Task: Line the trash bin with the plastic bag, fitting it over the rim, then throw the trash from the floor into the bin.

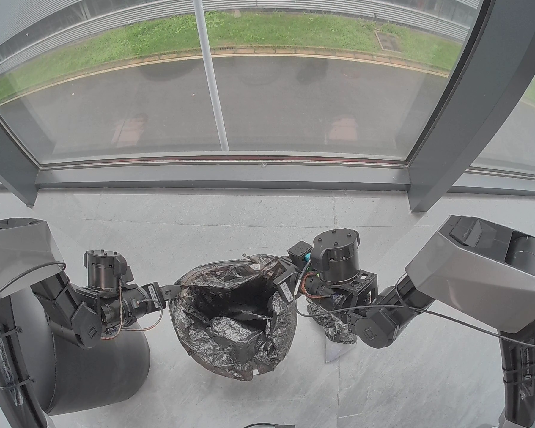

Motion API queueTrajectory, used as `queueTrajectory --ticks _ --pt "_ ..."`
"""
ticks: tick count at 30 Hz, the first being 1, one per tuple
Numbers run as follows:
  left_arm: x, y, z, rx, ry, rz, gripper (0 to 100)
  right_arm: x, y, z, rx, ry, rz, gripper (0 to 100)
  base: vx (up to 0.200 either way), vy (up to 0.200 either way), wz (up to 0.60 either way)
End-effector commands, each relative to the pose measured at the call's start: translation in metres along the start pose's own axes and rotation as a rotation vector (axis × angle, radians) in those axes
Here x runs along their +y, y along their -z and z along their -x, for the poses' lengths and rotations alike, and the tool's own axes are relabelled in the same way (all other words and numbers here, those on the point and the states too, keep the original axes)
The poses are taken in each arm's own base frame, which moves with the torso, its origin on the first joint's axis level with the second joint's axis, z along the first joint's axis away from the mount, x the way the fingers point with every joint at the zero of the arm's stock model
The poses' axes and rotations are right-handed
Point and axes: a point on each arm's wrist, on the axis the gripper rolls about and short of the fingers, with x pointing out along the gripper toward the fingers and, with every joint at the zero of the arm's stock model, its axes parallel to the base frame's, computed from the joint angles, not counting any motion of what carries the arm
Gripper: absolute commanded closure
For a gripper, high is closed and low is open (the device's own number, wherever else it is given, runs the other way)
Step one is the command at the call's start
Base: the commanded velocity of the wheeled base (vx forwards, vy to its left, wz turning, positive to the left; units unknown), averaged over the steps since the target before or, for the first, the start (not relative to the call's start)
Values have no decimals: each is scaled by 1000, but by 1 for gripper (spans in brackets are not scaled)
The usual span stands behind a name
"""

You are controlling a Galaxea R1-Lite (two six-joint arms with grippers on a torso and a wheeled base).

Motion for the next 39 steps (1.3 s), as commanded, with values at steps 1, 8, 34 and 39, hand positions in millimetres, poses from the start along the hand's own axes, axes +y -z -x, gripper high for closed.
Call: queueTrajectory --ticks 1,8,34,39 --pt "2 4 -3 12 -10 -11 0 0 0 -1 -1 1 0 100 0 0 0" --pt "4 6 -4 19 -19 -25 0 -2 -2 -1 -7 4 -3 100 0 0 0" --pt "7 2 -6 1 -31 -5 0 19 -17 10 -48 -58 -50 100 0 0 0" --pt "1 10 14 23 -26 -3 0 37 -13 14 -29 -102 -33 100 0 0 0"
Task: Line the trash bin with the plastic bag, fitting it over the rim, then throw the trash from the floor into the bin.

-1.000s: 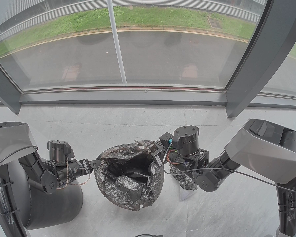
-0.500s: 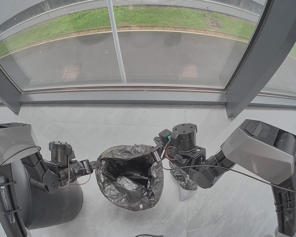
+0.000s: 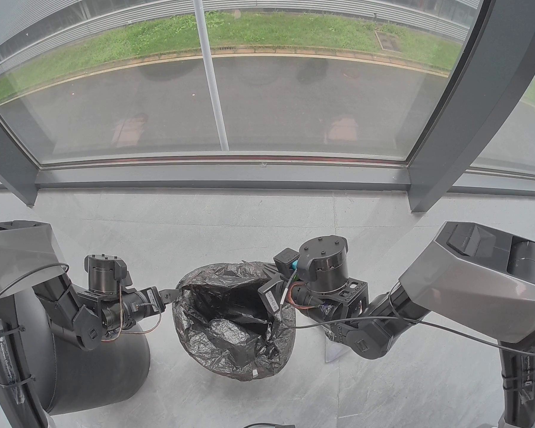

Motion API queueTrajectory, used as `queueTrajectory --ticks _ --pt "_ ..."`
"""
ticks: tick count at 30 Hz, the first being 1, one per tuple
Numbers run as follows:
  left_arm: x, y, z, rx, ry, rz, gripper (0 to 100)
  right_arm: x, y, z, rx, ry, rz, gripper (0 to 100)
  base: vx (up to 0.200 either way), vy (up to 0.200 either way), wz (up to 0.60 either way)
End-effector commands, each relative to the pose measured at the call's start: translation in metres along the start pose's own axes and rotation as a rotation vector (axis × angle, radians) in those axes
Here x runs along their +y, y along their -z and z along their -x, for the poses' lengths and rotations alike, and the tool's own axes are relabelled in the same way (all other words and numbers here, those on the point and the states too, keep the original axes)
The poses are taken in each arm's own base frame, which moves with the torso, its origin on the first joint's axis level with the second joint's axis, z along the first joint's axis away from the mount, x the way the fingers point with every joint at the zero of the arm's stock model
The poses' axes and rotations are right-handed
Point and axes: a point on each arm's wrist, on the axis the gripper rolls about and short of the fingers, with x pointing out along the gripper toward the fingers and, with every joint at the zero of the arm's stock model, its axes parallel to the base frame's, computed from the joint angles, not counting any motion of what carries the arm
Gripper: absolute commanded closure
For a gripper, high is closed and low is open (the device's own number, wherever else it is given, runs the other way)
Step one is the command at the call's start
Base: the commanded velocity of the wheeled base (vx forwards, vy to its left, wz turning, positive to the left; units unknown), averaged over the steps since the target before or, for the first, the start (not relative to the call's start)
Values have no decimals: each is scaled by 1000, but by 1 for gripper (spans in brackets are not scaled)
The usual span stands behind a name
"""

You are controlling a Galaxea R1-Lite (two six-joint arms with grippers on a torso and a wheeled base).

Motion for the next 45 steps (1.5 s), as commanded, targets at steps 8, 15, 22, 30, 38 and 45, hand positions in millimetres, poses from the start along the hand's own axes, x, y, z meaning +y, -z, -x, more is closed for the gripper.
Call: queueTrajectory --ticks 8,15,22,30,38,45 --pt "-14 31 32 35 54 -49 0 16 1 -20 -19 -19 14 100 0 0 0" --pt "-12 33 31 22 57 -48 0 27 2 -16 4 -50 18 100 0 0 0" --pt "-12 33 31 19 59 -47 0 45 8 -8 21 -93 33 100 0 0 0" --pt "-12 33 31 20 59 -46 0 56 15 -6 41 -118 36 100 0 0 0" --pt "-12 32 29 16 61 -46 0 60 29 -27 49 -107 34 100 0 0 0" --pt "-13 30 28 11 63 -48 0 55 21 -51 -12 -52 17 100 0 0 0"
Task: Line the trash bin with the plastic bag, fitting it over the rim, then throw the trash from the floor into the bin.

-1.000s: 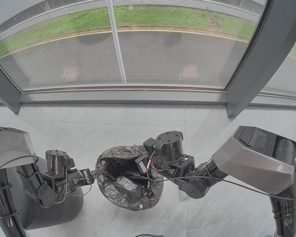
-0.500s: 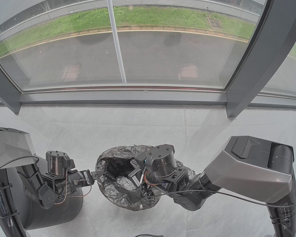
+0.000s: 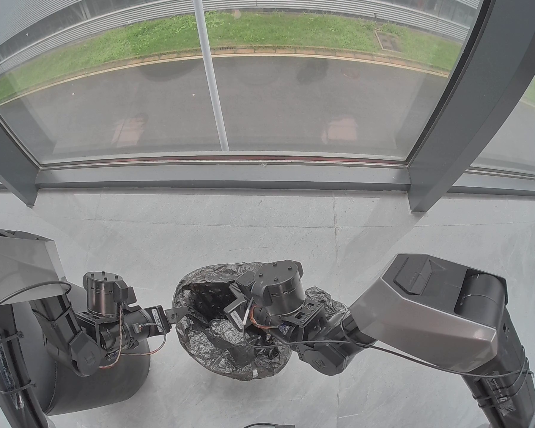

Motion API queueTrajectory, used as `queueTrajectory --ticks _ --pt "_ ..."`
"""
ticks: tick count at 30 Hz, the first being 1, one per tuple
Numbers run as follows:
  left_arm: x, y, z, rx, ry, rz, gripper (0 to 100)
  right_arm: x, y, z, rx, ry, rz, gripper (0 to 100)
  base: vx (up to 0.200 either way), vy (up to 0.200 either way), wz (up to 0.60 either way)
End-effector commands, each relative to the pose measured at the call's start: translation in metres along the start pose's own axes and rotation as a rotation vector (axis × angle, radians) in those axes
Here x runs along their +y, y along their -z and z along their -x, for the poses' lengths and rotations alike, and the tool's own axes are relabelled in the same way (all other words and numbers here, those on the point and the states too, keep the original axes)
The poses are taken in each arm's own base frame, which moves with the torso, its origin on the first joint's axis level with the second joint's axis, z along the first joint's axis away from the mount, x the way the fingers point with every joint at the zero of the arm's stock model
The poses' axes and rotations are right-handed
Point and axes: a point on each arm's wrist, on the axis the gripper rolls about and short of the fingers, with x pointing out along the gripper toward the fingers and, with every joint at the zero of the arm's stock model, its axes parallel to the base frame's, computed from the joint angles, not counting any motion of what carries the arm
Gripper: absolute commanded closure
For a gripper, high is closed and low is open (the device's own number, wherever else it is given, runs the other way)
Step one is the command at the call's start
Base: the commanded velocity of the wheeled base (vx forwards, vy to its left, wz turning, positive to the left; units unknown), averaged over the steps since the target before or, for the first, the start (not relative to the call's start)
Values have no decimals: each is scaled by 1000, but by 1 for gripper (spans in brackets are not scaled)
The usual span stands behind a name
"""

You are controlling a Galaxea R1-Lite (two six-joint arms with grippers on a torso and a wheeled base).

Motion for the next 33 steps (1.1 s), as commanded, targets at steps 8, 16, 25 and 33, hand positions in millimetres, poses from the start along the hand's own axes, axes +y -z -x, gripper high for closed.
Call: queueTrajectory --ticks 8,16,25,33 --pt "0 -1 -2 -1 2 1 0 -2 -3 -24 -26 31 -7 100 0 0 0" --pt "0 0 -3 2 2 1 0 -20 -9 -33 -41 88 -20 100 0 0 0" --pt "0 0 -3 3 4 3 0 -26 -13 -35 -41 103 -19 100 0 0 0" --pt "1 0 -2 2 2 5 0 -32 3 -45 -18 119 -22 100 0 0 0"
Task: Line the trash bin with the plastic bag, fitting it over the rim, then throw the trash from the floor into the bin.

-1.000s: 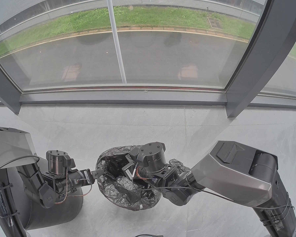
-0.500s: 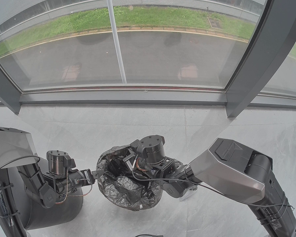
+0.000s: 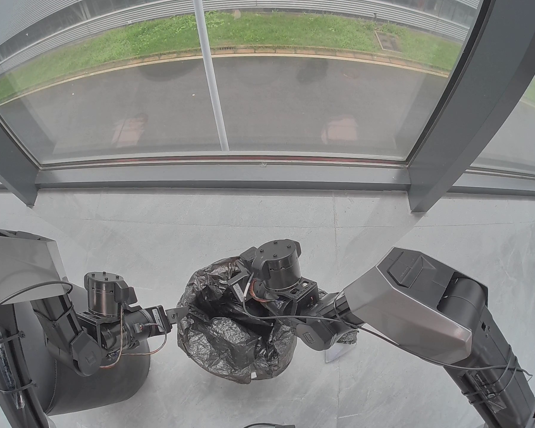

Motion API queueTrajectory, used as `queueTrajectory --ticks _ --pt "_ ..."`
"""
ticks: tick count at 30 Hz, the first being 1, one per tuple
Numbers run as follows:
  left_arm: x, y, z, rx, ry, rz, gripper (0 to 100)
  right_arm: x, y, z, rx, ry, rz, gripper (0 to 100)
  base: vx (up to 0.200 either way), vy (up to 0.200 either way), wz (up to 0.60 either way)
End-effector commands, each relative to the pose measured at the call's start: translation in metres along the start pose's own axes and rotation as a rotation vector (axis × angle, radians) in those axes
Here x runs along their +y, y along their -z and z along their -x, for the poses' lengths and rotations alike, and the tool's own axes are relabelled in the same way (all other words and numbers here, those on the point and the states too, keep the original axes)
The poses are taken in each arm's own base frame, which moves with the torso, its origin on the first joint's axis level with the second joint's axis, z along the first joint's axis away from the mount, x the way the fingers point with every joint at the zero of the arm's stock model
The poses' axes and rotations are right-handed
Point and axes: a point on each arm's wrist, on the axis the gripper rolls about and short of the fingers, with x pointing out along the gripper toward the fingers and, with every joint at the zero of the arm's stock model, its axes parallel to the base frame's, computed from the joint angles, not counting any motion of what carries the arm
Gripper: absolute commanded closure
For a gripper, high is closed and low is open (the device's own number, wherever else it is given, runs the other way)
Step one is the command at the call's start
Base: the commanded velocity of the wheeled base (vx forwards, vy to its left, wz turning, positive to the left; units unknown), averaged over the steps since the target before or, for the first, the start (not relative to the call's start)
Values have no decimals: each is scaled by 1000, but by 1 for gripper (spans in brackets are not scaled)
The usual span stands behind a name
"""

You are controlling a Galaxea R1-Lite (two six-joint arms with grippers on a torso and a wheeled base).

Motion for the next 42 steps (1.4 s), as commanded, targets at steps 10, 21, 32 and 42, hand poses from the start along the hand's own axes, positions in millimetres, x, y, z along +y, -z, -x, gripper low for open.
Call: queueTrajectory --ticks 10,21,32,42 --pt "-9 2 12 -5 26 -8 0 -8 -17 10 -23 11 -8 100 0 0 0" --pt "-25 25 35 68 63 -49 0 -18 -43 87 6 -19 -29 100 0 0 0" --pt "-19 39 31 114 -7 -100 0 -56 -48 166 -82 17 -299 100 0 0 0" --pt "-19 43 11 47 -195 -187 0 -115 -50 157 -192 137 -352 100 0 0 0"
